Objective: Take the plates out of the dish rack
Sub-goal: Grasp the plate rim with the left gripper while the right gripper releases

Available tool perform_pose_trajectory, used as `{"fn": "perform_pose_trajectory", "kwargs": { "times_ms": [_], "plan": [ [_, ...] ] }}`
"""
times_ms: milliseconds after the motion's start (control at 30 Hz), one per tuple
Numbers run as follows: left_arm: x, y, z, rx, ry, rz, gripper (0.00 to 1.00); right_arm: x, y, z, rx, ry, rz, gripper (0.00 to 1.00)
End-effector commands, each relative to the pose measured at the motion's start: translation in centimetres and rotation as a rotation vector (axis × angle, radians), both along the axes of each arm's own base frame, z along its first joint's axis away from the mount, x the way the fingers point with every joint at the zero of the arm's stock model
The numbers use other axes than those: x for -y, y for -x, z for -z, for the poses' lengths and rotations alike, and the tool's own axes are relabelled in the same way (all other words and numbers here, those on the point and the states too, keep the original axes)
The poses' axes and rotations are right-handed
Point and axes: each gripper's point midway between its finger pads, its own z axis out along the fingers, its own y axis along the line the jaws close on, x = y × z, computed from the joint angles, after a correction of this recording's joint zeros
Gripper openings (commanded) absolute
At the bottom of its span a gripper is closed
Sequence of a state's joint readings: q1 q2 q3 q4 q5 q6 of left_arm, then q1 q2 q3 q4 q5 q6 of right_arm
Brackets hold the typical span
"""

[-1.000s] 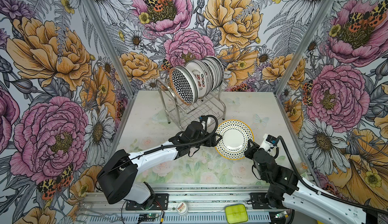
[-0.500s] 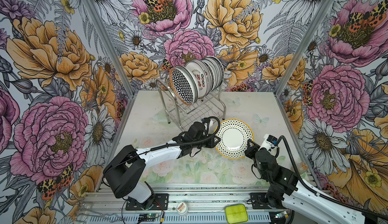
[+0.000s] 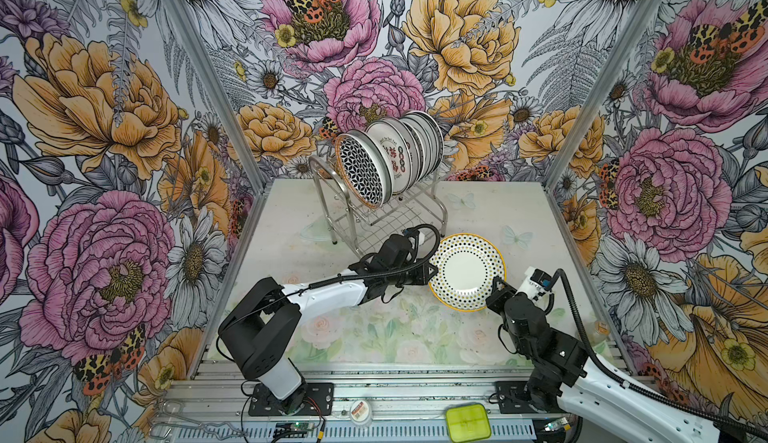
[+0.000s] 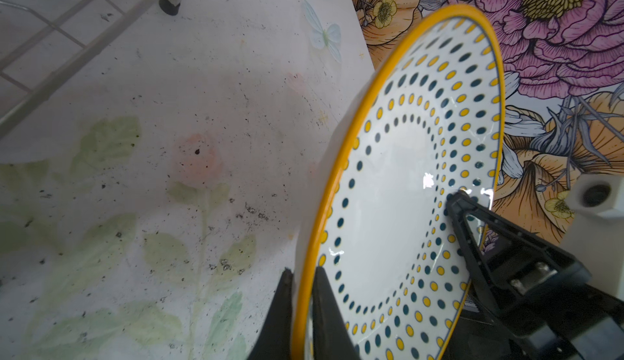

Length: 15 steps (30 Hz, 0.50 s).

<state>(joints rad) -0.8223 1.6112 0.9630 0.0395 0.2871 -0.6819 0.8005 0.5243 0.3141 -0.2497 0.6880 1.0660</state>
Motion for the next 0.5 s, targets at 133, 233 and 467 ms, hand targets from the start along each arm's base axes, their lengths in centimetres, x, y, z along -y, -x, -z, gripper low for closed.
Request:
{"fn": "perform_pose_trajectory", "kwargs": {
  "times_ms": [133, 233, 467],
  "plan": [
    [2.5, 0.8, -1.1, 0.028, -0.007, 0.088, 0.0, -0.4, -0.4, -3.8, 0.14, -0.18, 0.01, 0.19],
    [3.1, 0.5, -1.1, 0.014, -0.014, 0.085, 0.0, -0.2, -0.3, -3.3, 0.138, -0.18, 0.018, 0.27],
    [4.9, -0.4, -1.3, -0.014, -0.02, 0.051, 0.0, 1.6, -0.7, -2.4, 0.119, -0.138, 0.113, 0.54]
  ]
}}
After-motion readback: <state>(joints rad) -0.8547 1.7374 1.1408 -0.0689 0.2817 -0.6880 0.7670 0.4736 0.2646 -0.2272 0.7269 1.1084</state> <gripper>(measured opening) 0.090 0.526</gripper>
